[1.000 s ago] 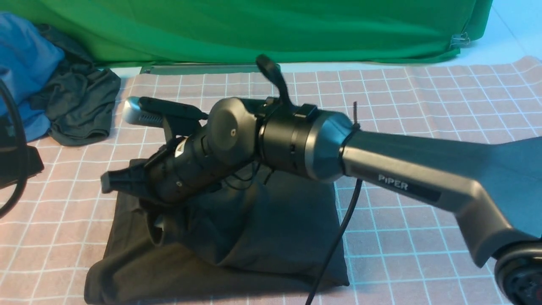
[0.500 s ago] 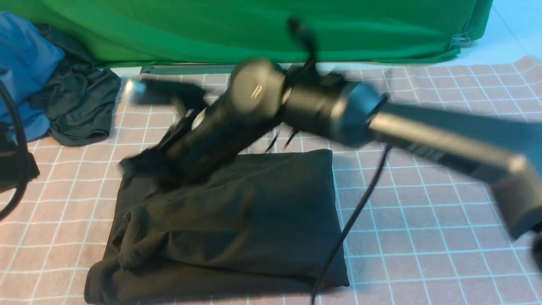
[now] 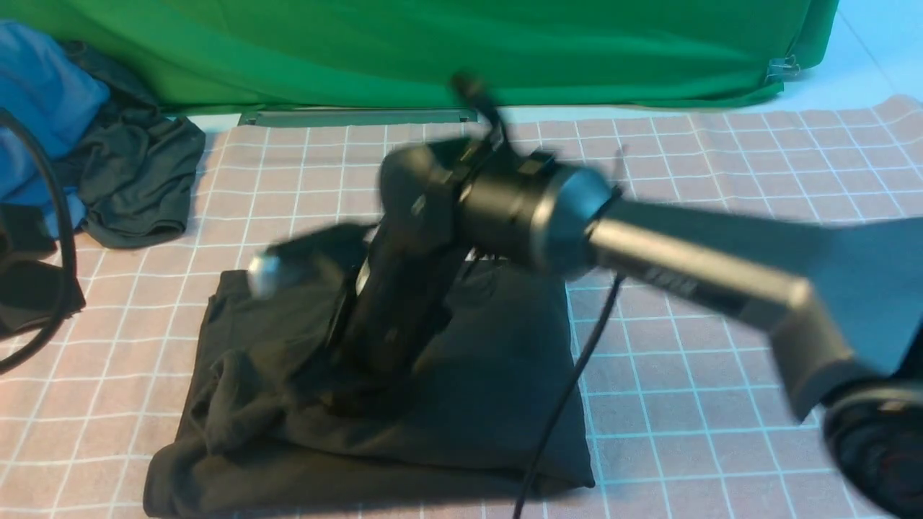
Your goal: Fold a long-sleeved shirt over a pink coffee tablecloth.
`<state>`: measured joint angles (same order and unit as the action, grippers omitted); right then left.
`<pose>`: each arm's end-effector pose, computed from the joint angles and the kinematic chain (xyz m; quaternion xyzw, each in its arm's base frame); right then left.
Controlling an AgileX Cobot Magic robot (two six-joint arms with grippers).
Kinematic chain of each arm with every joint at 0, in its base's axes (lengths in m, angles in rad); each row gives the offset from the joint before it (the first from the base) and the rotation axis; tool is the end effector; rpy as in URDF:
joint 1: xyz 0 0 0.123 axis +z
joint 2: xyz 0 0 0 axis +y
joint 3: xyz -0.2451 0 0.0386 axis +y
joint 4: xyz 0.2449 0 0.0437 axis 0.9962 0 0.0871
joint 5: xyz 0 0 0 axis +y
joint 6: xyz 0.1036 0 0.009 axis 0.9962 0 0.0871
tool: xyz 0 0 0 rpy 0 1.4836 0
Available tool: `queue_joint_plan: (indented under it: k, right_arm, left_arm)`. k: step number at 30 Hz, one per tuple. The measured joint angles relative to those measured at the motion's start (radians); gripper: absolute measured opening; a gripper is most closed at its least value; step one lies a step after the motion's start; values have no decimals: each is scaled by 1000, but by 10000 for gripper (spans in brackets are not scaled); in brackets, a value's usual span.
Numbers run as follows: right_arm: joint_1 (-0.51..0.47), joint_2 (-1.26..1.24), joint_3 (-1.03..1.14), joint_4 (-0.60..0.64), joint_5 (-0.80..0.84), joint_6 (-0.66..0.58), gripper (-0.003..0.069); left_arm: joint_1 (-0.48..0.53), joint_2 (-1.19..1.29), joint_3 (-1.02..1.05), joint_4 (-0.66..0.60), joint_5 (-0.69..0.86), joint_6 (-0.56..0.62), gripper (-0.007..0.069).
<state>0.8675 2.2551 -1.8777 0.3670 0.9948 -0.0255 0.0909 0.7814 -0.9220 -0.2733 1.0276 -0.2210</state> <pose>0.2733 0.3707 0.1447 -0.3512 0.9108 0.2084 0.0601 0.1627 -0.0093 0.3292 -0.1637 0.9035 -0.1585 0.3630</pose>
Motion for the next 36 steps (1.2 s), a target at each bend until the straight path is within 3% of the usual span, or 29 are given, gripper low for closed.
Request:
queue_joint_plan:
  k: [9, 14, 18, 22, 27, 36]
  right_arm:
    - [95, 3, -76, 1, 38, -34, 38]
    - [36, 0, -180, -5, 181, -54, 38]
    - [-40, -40, -199, -38, 205, -53, 38]
    - [-161, -184, -96, -63, 206, -56, 38]
    - [-232, -329, 97, -74, 212, -75, 37]
    - [-271, -524, 522, -49, -55, -91, 37]
  left_arm:
    - [0, 0, 0, 13, -1, -33, 13]
    - [0, 14, 0, 19, -2, -83, 13]
    - [0, 58, 0, -2, 0, -94, 13]
    - [0, 173, 0, -86, -2, -44, 13]
    - [-52, 284, 0, -131, -21, -5, 13]
    - [-305, 566, 0, 10, -101, -84, 13]
